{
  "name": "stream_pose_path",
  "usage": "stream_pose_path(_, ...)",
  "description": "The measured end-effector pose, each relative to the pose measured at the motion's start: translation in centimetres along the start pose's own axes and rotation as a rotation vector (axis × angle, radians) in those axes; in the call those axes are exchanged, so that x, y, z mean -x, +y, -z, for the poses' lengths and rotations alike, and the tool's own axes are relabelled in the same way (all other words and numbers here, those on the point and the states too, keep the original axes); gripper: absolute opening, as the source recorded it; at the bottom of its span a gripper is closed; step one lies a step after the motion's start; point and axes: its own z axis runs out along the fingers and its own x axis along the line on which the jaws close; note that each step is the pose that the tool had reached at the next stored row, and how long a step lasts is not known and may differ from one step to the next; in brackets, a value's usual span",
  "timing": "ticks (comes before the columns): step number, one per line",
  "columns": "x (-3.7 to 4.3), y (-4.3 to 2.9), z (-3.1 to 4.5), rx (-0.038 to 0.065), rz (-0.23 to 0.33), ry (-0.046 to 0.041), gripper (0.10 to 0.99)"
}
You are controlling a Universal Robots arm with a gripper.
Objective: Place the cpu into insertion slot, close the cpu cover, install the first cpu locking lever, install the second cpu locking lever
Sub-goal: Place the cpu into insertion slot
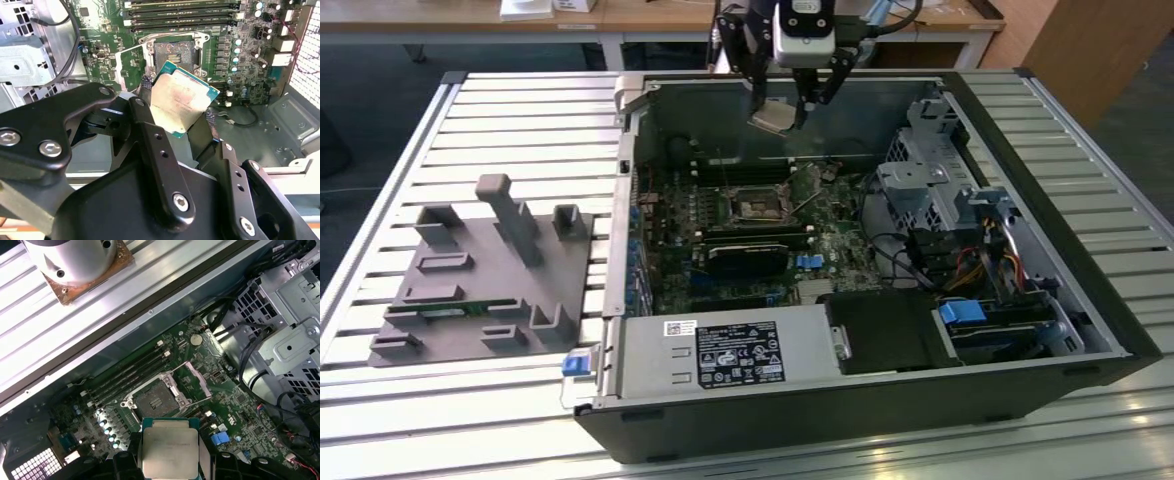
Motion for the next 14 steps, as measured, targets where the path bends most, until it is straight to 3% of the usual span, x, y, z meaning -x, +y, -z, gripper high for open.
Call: stream_pose_path(14, 0.00, 0.00, -0.01, 0.001, -0.043, -0.0039, 0.537)
